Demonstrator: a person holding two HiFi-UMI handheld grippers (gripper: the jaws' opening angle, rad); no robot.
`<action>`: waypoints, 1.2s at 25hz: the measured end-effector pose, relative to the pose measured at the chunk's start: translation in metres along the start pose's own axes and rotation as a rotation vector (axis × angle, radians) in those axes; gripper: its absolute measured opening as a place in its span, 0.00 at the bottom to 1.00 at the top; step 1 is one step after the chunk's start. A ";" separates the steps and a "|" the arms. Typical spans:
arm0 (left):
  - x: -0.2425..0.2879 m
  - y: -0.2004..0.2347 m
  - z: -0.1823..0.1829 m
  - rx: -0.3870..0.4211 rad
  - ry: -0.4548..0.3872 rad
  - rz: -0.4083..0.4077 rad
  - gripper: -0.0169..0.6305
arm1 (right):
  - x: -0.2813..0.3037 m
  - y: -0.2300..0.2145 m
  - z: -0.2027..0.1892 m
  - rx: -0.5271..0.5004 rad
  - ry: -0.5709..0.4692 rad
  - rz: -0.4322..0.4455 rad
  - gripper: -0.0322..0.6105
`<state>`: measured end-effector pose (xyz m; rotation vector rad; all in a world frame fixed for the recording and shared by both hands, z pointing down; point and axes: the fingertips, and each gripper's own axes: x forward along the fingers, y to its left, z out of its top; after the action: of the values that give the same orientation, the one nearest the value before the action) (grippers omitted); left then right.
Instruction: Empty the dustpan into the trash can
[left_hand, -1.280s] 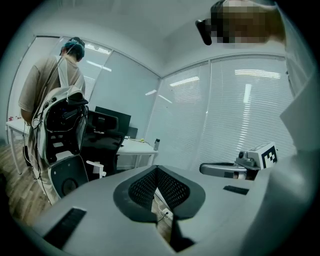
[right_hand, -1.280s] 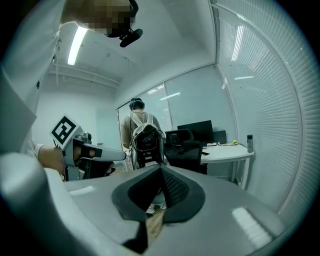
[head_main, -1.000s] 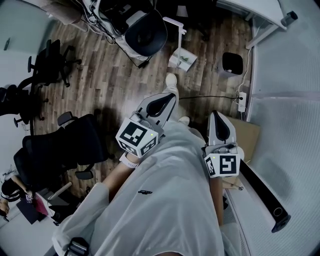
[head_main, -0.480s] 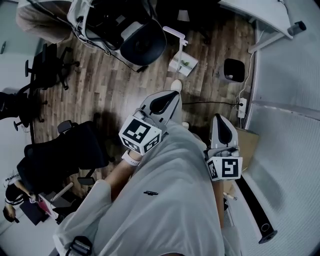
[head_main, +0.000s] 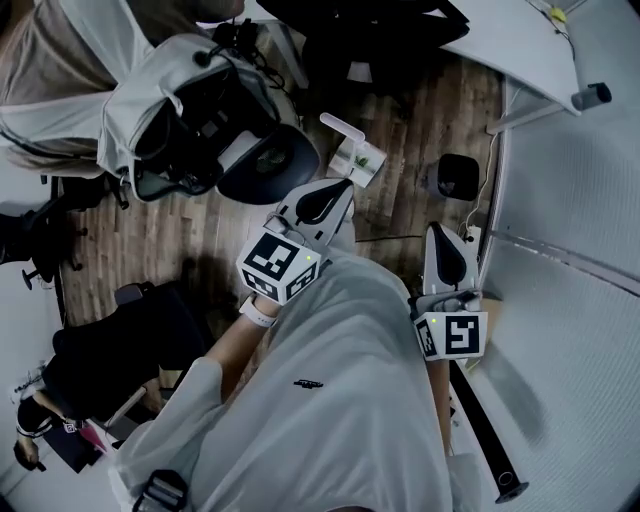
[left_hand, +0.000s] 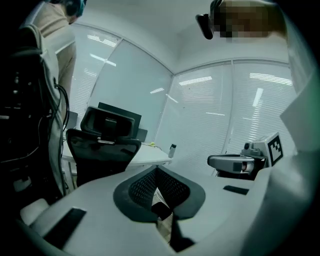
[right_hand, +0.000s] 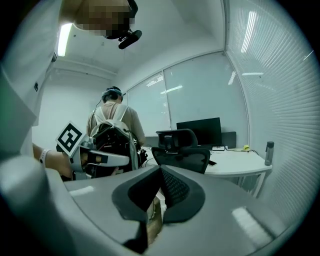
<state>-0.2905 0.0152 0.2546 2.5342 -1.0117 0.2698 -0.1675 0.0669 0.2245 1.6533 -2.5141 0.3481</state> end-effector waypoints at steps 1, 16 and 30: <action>0.007 0.010 0.006 0.005 -0.002 -0.007 0.02 | 0.012 -0.003 0.005 -0.005 -0.004 -0.002 0.06; 0.060 0.120 0.035 -0.120 -0.008 0.001 0.02 | 0.144 -0.008 0.025 -0.025 0.049 0.060 0.06; 0.096 0.165 0.043 -0.261 0.041 0.102 0.02 | 0.198 -0.044 0.034 0.002 0.100 0.101 0.06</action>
<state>-0.3346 -0.1710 0.2945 2.2389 -1.0860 0.2027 -0.2053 -0.1349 0.2408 1.4740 -2.5299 0.4322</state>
